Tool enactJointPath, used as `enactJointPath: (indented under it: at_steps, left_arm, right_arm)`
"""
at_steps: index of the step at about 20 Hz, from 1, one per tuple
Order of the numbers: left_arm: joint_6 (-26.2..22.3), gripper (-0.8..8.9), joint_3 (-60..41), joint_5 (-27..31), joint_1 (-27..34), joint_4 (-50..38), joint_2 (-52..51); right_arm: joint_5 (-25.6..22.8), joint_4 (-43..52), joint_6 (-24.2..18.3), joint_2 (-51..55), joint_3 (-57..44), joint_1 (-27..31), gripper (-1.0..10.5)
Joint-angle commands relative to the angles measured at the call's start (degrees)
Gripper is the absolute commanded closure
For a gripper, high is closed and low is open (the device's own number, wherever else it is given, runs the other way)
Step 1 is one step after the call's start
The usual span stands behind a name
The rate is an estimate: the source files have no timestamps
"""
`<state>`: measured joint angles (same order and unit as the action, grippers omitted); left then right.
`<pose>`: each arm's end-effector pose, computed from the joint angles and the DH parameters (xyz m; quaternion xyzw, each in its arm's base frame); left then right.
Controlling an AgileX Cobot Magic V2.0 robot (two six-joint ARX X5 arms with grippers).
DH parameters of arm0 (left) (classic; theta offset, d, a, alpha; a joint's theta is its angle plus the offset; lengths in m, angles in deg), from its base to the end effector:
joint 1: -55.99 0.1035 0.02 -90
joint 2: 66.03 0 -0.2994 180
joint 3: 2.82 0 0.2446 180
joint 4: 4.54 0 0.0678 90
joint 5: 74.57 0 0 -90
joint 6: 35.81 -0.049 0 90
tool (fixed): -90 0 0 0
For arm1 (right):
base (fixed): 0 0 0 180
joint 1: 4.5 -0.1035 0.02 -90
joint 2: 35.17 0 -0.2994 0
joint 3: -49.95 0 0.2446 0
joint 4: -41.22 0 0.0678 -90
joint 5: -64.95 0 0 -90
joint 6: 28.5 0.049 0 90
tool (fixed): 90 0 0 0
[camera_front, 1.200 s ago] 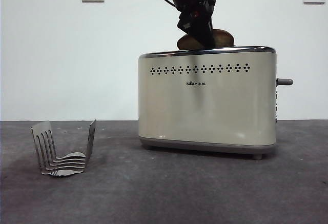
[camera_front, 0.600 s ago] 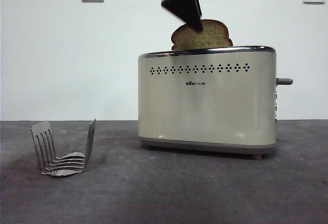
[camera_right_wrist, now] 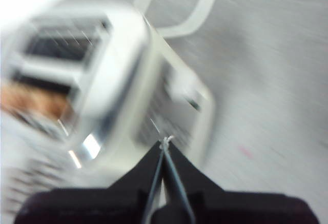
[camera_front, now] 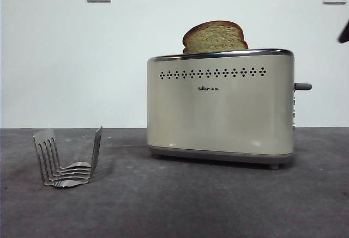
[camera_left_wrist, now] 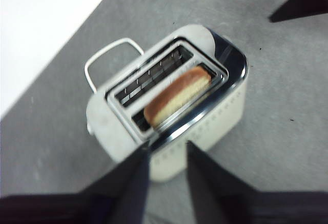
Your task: Pick up a slice of bread from the rack,put the bread on the toaster,press the button
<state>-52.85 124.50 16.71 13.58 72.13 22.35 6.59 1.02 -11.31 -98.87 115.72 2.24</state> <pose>0.2179 -0.1976 0.4850 0.2502 0.2476 -0.3732 0.8584 0.2194 -0.0001 0.3131 0.2441 0.3355 0.1554 0.8965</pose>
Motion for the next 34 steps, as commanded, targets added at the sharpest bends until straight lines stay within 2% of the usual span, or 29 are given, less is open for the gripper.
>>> enactJointPath:
  at_steps: [1,3,5,7,10,18,21,25,34]
  left_arm:
    - [4.4,8.19,-0.5,-0.2,0.3,3.7,-1.3]
    - [4.6,8.19,-0.5,-0.2,1.2,8.5,-2.2]
    - [4.6,8.19,-0.6,-0.2,2.0,13.2,-2.1]
    - [6.2,8.19,-0.8,-0.2,2.6,13.2,-2.4]
    - [8.0,8.19,-0.8,-0.2,3.1,13.2,-2.7]
    - [8.5,8.19,-0.8,-0.2,3.2,13.2,-5.1]
    - [8.5,8.19,-0.8,-0.2,3.2,13.2,-5.8]
    - [8.5,8.19,-0.8,-0.2,3.2,13.2,-5.9]
    - [8.9,8.19,-0.8,-0.2,3.2,13.2,-5.9]
  right_arm:
    - [9.2,8.4,6.7,-6.8,0.1,1.7,9.5]
    - [16.1,15.5,10.3,-12.8,0.3,1.9,9.5]
    - [16.5,20.7,13.0,-17.4,0.3,1.9,9.5]
    - [16.3,22.3,13.4,-20.3,0.3,1.9,9.5]
    - [15.9,23.0,13.0,-22.6,0.3,1.9,9.5]
    - [13.8,22.6,12.5,-26.6,0.3,1.8,9.5]
    - [13.5,19.5,9.5,-28.0,0.3,1.8,9.5]
    - [9.4,15.1,5.6,-28.2,0.3,1.7,9.5]
    - [7.9,14.4,4.4,-31.7,0.3,-0.4,9.5]
